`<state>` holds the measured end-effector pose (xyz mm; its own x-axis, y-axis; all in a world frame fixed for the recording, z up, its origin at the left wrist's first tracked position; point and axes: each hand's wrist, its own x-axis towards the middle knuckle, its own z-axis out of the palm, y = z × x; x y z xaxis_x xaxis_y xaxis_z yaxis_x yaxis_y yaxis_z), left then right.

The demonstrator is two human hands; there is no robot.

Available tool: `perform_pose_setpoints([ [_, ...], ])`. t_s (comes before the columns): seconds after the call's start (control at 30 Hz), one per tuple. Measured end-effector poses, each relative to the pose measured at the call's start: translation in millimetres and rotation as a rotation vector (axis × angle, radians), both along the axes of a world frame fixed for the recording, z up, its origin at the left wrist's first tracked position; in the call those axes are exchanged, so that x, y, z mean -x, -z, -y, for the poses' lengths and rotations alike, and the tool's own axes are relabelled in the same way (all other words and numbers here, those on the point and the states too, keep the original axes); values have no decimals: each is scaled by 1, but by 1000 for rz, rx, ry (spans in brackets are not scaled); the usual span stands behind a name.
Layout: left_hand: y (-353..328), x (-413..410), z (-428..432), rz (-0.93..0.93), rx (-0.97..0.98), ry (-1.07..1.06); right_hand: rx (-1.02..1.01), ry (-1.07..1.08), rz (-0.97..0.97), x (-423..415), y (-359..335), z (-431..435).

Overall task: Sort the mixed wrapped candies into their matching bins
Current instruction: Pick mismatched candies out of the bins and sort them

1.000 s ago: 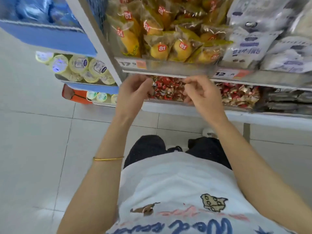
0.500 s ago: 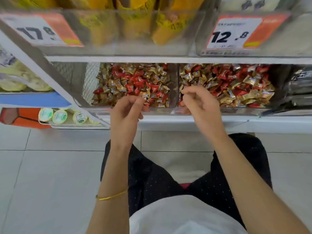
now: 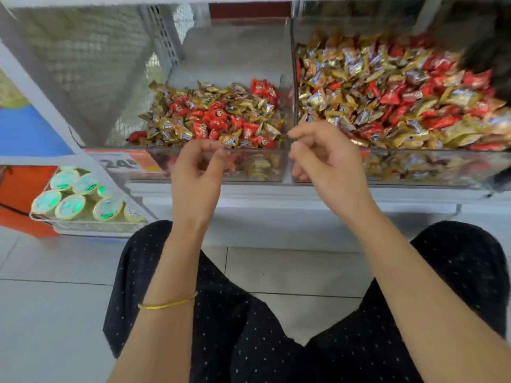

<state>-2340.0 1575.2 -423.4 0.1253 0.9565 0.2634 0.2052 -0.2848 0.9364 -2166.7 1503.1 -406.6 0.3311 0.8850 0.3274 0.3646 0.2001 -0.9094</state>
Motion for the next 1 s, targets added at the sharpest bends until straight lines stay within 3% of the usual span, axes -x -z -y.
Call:
perform_pose_setpoints([
  [0.2, -11, 12, -7, -221, -178, -47, 19, -106, 180, 17, -18, -19],
  [0.47, -3, 28, -23, -622, -411, -296, 104, -241, 558, 28, -34, -88],
  [0.7, 4, 29, -33, -690, -473, -304, 317, -298, 650, 44, -27, -152],
  [1.0, 2, 60, -48, -631, -511, -344, 283, -351, 798, 77, -14, -205],
])
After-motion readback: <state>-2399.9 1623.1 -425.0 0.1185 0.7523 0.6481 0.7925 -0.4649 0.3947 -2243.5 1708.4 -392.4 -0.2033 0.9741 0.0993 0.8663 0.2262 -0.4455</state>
